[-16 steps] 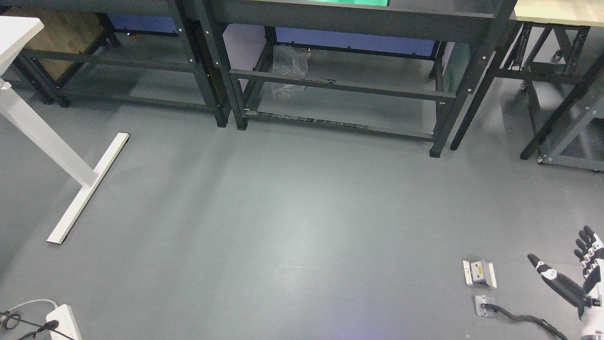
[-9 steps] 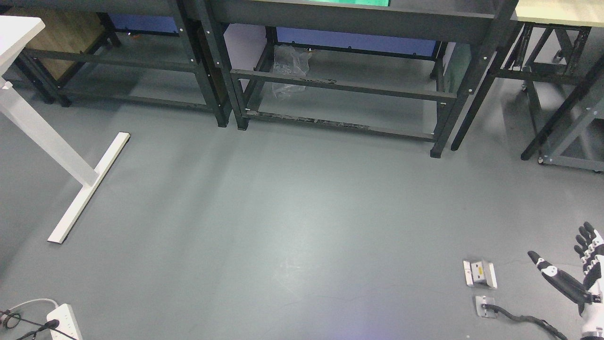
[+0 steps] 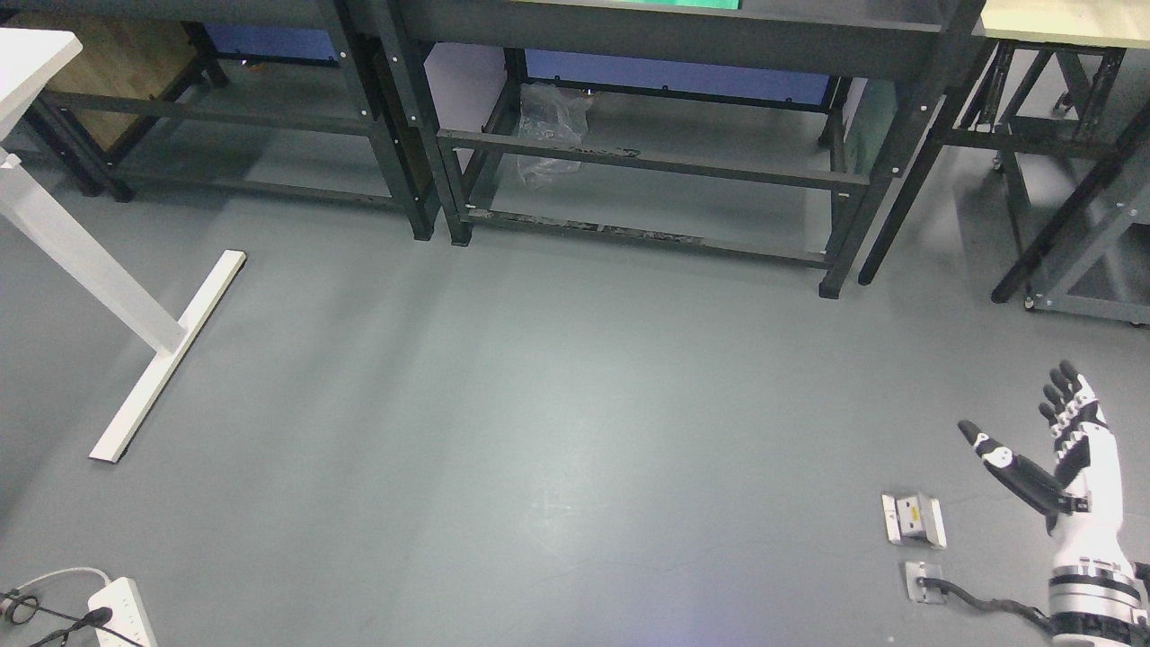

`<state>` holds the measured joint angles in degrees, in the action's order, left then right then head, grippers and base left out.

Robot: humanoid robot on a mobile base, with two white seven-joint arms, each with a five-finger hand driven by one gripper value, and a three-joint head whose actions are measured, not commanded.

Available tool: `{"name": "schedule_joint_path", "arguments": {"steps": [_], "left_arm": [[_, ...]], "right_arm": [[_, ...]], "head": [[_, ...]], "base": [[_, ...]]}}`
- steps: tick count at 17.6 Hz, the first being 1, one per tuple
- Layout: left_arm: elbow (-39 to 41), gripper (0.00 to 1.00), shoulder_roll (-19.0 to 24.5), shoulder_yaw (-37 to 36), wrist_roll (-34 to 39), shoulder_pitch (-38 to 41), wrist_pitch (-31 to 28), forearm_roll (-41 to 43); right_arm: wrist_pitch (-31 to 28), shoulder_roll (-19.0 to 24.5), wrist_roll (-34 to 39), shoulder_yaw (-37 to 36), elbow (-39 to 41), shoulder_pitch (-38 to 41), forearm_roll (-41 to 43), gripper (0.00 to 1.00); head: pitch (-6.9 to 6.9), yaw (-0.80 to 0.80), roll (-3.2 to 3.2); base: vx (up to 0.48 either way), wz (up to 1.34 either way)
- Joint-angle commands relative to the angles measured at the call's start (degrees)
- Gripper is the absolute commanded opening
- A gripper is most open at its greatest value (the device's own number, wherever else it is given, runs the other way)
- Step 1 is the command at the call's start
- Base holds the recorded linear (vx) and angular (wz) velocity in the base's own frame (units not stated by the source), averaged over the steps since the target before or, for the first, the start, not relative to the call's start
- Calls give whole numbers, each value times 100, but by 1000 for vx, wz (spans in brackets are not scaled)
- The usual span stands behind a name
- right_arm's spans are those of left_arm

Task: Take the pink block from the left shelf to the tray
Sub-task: 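Raise the right hand while turning toward the shelf with the green tray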

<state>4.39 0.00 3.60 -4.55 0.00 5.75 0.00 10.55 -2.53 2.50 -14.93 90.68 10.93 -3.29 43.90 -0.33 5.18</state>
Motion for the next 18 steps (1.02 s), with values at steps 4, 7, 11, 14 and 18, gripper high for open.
{"name": "schedule_joint_path", "arguments": {"steps": [4,7,11,14,18], "left_arm": [[0,100,100,0,-2,53,5,9],[0,100,100,0,-2,53,5,9],[0,100,100,0,-2,53,5,9],[0,100,100,0,-2,53,5,9],[0,100,100,0,-2,53,5,9]], "right_arm": [[60,153,-4,720,-15,-223,38,100],[87,153,-22,816,-15,-215,56,100],[490,153,-66,764,20,-215,47,100],[544,153,-127,755,20,-197,-23,100],[518,153,-452,650,20,-197,-600,100]], "head": [[0,0,0],[0,0,0],[0,0,0],[0,0,0],[0,0,0]], "base": [[67,96],[118,159],[170,221],[216,263],[194,93]]}}
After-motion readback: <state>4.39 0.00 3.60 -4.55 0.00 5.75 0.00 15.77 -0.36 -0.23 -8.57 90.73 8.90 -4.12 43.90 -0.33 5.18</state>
